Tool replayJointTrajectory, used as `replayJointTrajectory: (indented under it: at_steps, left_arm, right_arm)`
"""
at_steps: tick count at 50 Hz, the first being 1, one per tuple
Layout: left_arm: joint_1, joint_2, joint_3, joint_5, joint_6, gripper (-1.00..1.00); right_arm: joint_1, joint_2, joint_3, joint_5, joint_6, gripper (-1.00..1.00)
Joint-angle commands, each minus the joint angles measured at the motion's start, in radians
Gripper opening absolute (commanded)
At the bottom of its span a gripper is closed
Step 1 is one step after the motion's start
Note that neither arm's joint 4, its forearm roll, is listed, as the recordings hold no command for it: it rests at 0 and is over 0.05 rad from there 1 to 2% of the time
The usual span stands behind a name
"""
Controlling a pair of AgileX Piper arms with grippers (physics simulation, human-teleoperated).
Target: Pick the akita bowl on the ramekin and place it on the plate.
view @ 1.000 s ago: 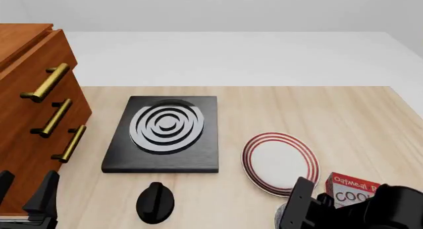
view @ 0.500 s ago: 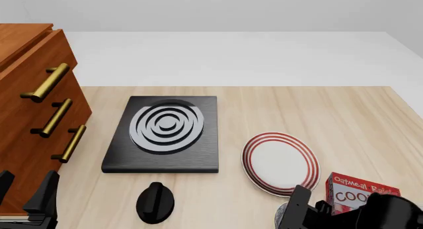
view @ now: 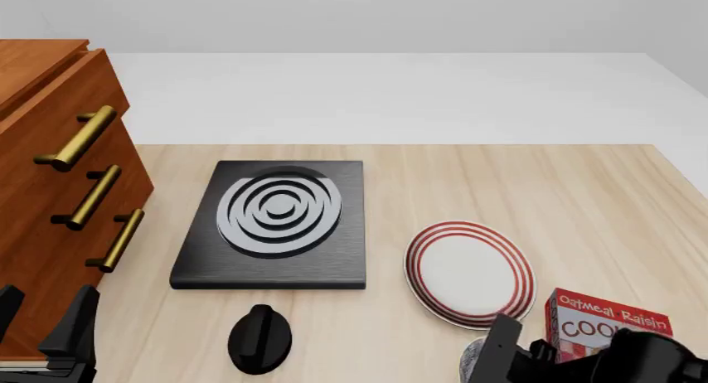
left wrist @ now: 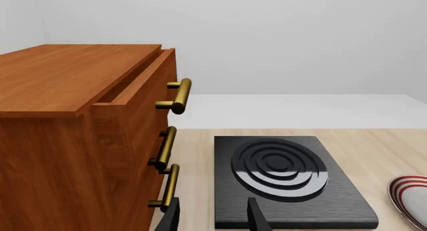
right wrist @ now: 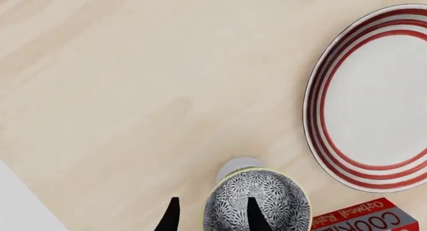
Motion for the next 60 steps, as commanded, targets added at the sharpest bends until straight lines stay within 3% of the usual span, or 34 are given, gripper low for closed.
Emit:
replayJointTrajectory:
  at_steps: [1, 15, 29, 35, 36, 47, 60]
  left_arm:
    - [0.000, 0.000, 0.000, 0.000, 0.000, 1.00]
    - [0.000, 0.000, 0.000, 0.000, 0.000, 1.00]
    - [0.000, 0.000, 0.000, 0.000, 0.000, 1.00]
    - [0.000, 0.000, 0.000, 0.000, 0.000, 1.00]
    - [0.000, 0.000, 0.000, 0.000, 0.000, 1.00]
    - [0.000, 0.000, 0.000, 0.000, 0.000, 1.00]
    - [0.000, 0.000, 0.000, 0.000, 0.000, 1.00]
  right_arm:
    - [-0.004, 0.005, -0.011, 0.007, 0.006, 1.00]
    - [0.024, 0.039, 0.029, -0.068, 0.030, 1.00]
    - [0.048, 0.052, 0.022, -0.072, 0.058, 1.00]
    - [0.025, 0.032, 0.008, -0.044, 0.037, 1.00]
    - [0.019, 0.029, 0.006, -0.039, 0.031, -1.00]
    - [-0.009, -0.010, -0.009, 0.002, 0.003, -1.00]
    - [-0.075, -0.051, -0.031, 0.065, -0.072, -1.00]
